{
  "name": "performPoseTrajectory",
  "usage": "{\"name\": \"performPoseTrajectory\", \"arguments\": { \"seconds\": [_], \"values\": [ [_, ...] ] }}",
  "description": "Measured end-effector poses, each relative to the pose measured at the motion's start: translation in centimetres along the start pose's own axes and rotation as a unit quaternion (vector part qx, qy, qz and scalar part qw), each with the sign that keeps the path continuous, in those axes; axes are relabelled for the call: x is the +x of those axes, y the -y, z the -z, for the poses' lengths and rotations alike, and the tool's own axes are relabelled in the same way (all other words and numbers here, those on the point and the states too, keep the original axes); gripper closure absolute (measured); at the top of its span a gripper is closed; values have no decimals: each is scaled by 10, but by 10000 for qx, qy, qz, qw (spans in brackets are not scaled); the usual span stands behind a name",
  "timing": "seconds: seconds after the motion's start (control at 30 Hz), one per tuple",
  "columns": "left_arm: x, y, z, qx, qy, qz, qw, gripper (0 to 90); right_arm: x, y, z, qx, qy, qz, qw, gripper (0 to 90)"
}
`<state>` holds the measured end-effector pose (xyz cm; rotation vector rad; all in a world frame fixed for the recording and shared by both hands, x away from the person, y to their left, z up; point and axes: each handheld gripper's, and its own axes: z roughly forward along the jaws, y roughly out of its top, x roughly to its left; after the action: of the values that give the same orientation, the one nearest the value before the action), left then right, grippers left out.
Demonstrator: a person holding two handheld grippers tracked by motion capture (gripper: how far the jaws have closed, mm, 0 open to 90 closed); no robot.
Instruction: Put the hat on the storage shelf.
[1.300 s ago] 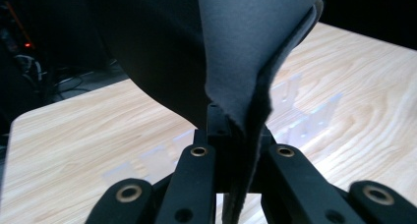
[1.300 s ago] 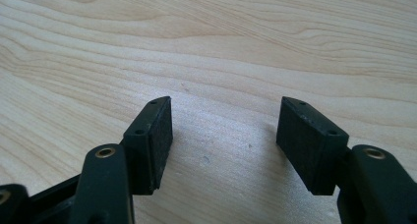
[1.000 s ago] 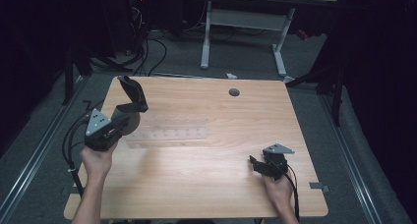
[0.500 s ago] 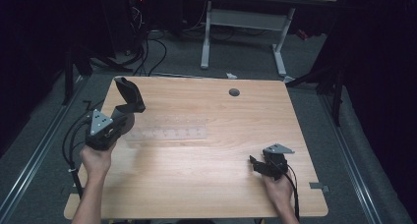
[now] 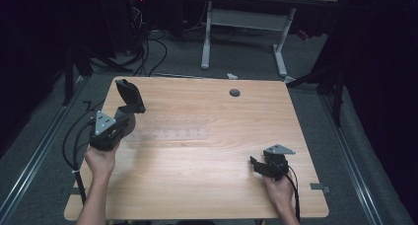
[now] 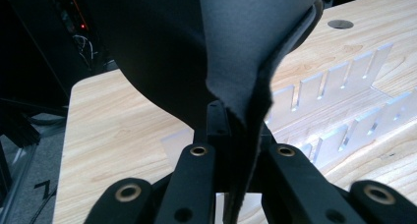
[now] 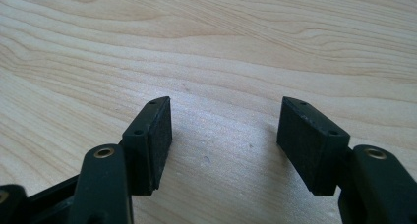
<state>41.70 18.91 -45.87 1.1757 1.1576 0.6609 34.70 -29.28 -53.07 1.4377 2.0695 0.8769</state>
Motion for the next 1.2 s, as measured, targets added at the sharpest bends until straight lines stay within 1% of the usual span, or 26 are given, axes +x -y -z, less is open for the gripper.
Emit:
{"name": "performPoseTrajectory", "arguments": {
  "seconds": [0.3, 0.43, 0.5, 0.63, 0.7, 0.8, 0.9, 0.93, 1.0, 1.03, 1.1, 1.13, 1.2],
  "values": [
    [3, 9, -1, 49, -24, 115, 9999, 860, 0, 0, 0, 0, -3, 3, 10000, 381],
    [4, 14, 0, 128, -31, 122, 9998, 859, 0, 0, 0, 0, -1, 6, 10000, 381],
    [5, 17, -1, 189, -51, 89, 9998, 857, 0, 0, 0, 2, -3, -1, 10000, 381],
    [7, 19, 1, 151, -37, 170, 9997, 853, 0, 0, 0, 3, 1, -6, 10000, 381],
    [7, 19, 2, 149, -45, 163, 9997, 846, 1, 0, 0, 5, 0, -14, 10000, 380],
    [6, 18, 3, 178, -25, 244, 9995, 796, 1, 0, 0, 7, -2, -13, 10000, 379],
    [5, 18, 4, 296, -65, 247, 9992, 740, 1, 0, 0, 2, -7, -4, 10000, 378],
    [5, 18, 4, 329, -120, 230, 9991, 707, 1, 0, 0, 1, -6, -7, 10000, 377],
    [6, 17, 4, 375, -226, 270, 9987, 609, 1, 0, 0, 2, -8, -8, 10000, 378],
    [7, 17, 4, 349, -248, 293, 9987, 567, 1, 0, 0, 2, -7, -8, 10000, 378],
    [8, 16, 5, 358, -323, 389, 9981, 482, 1, 0, 0, 1, -8, 7, 10000, 377],
    [9, 15, 6, 367, -341, 485, 9976, 444, 1, 0, 0, 2, -7, 5, 10000, 377],
    [10, 14, 8, 385, -365, 573, 9969, 379, 1, 0, 0, 1, -8, 6, 10000, 377]
  ]
}}
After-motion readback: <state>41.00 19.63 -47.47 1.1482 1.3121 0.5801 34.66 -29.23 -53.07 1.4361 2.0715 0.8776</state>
